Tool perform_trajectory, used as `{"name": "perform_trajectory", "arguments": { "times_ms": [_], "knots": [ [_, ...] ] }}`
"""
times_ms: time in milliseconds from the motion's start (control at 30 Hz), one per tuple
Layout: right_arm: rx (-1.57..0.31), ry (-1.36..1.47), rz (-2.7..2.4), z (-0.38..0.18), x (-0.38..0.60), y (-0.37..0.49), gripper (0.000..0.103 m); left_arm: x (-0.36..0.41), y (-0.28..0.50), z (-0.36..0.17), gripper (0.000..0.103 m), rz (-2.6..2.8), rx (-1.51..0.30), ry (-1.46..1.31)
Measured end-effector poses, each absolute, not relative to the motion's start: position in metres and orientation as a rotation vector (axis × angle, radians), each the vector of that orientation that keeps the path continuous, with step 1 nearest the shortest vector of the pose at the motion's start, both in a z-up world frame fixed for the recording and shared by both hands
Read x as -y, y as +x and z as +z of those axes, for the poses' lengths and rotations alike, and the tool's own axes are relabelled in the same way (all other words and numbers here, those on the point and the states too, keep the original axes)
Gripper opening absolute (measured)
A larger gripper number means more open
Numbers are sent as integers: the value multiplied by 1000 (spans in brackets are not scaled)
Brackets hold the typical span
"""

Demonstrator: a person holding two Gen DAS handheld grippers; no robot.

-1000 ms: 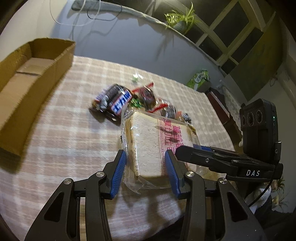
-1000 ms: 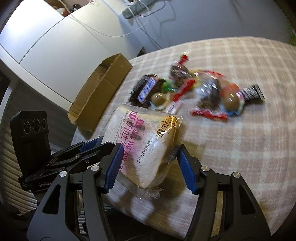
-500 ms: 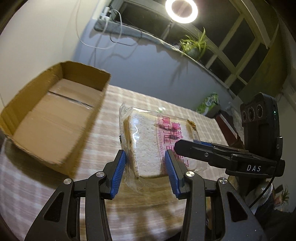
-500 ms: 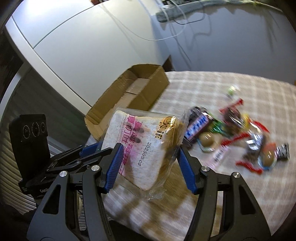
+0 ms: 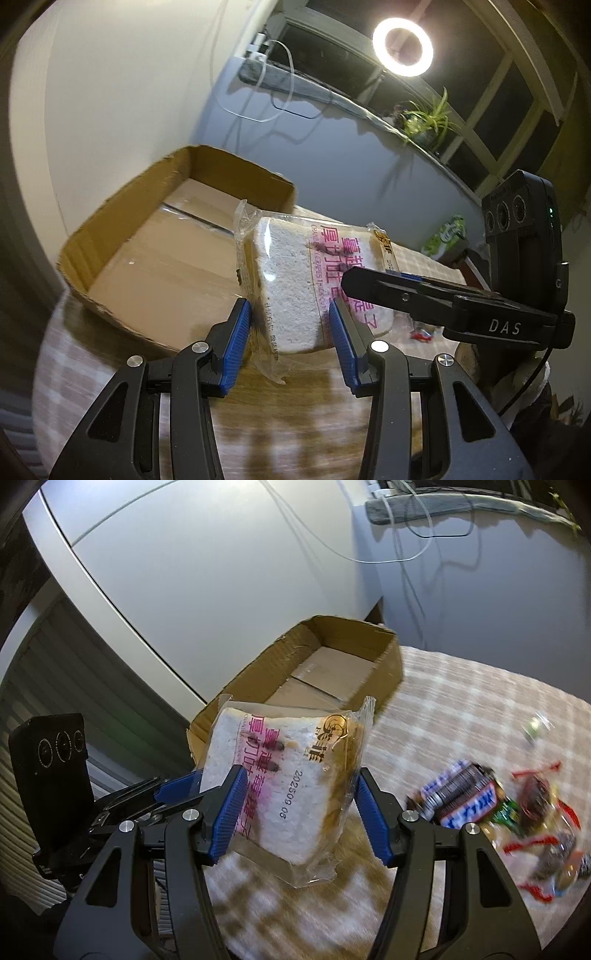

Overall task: Organize snacks
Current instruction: 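Lift the bread loaf with both grippers and carry it over the cardboard box, then lower the bread loaf into the box and open both grippers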

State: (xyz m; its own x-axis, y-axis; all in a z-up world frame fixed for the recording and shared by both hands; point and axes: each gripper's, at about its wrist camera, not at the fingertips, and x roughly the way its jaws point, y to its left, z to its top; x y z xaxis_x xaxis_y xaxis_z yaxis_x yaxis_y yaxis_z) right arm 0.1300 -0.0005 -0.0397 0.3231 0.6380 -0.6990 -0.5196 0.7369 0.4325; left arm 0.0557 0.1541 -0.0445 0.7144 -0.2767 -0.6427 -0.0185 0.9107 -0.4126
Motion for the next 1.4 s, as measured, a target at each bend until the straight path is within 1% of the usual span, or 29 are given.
{"name": "perform_trajectory", "arguments": {
  "times_ms": [667, 1400],
  "knots": [
    [-1013, 56, 815, -57, -80, 175, 63, -211, 75, -60, 43, -44, -774, -467],
    [-1035, 15, 797, -71, -100, 188, 63, -217, 75, -64, 41, 1, -789, -453]
  ]
}}
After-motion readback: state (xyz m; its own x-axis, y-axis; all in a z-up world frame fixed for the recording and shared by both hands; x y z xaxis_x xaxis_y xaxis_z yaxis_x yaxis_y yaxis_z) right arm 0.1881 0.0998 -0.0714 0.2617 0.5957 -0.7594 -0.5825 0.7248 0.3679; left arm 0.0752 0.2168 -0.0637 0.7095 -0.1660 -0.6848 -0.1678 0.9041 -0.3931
